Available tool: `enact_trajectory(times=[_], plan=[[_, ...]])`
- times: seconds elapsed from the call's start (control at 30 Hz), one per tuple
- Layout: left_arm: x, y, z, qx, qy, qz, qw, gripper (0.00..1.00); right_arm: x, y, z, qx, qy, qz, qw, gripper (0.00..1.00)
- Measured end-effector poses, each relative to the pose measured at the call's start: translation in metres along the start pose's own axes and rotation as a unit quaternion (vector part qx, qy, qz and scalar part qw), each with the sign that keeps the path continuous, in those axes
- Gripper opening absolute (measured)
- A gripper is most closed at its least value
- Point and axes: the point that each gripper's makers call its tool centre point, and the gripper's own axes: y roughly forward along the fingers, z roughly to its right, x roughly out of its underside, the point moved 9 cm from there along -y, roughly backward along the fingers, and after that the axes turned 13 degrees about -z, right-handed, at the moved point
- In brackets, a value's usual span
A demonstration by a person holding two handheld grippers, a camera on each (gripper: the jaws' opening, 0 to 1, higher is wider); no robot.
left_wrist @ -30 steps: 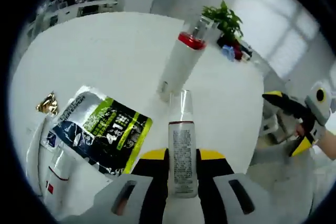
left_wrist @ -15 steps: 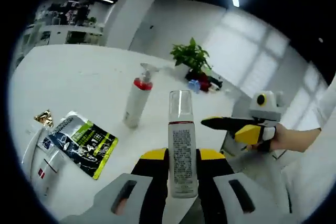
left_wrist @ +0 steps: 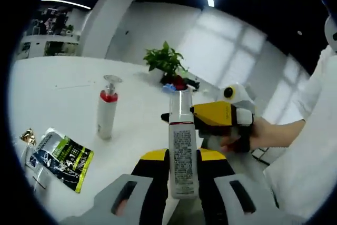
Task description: Arrange the skincare products in the storage area until every visible bottle or jar stands upright without overlapping.
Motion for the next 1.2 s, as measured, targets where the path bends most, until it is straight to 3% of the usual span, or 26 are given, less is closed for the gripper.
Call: enact_trajectory(times=[0.07, 0.23, 0.4, 0.63, 0.73, 0.8, 0.9, 1.0, 1.1, 1.2], plan=[[0.000, 0.001, 0.000, 0.003, 0.003, -0.003, 1.0000, 0.17, 0.000, 0.000, -0.001, 0.003, 0.002, 0.005, 1.0000, 0.25], [0.000, 0.004, 0.000, -0.003, 0.016, -0.015, 0.9998, 0.17, 0.001, -0.002, -0.002, 0.018, -0.011, 0.004, 0.9998, 0.24], [-0.001, 0.010, -0.002, -0.046, 0.074, -0.062, 0.9942, 0.18, 0.000, 0.000, -0.007, 0.058, -0.087, -0.023, 0.9943, 0.23], [-0.005, 0.017, -0.008, -0.080, 0.144, -0.106, 0.9806, 0.18, -0.004, 0.006, -0.022, 0.100, -0.215, -0.064, 0.9694, 0.22], [-0.006, 0.020, -0.011, -0.101, 0.176, -0.131, 0.9704, 0.18, -0.003, 0.010, -0.026, 0.126, -0.269, -0.089, 0.9506, 0.22], [-0.006, 0.023, -0.012, -0.106, 0.184, -0.138, 0.9674, 0.18, -0.001, 0.014, -0.027, 0.141, -0.292, -0.098, 0.9410, 0.22], [-0.005, 0.028, -0.017, -0.108, 0.186, -0.143, 0.9662, 0.18, 0.003, 0.018, -0.025, 0.161, -0.305, -0.102, 0.9332, 0.21], [-0.002, 0.035, -0.026, -0.107, 0.194, -0.151, 0.9634, 0.17, 0.007, 0.021, -0.018, 0.183, -0.297, -0.103, 0.9312, 0.21], [0.001, 0.043, -0.036, -0.098, 0.215, -0.171, 0.9565, 0.17, 0.012, 0.023, -0.009, 0.203, -0.294, -0.114, 0.9270, 0.22], [0.005, 0.052, -0.044, -0.095, 0.217, -0.176, 0.9554, 0.17, 0.016, 0.026, -0.002, 0.221, -0.294, -0.123, 0.9219, 0.22]])
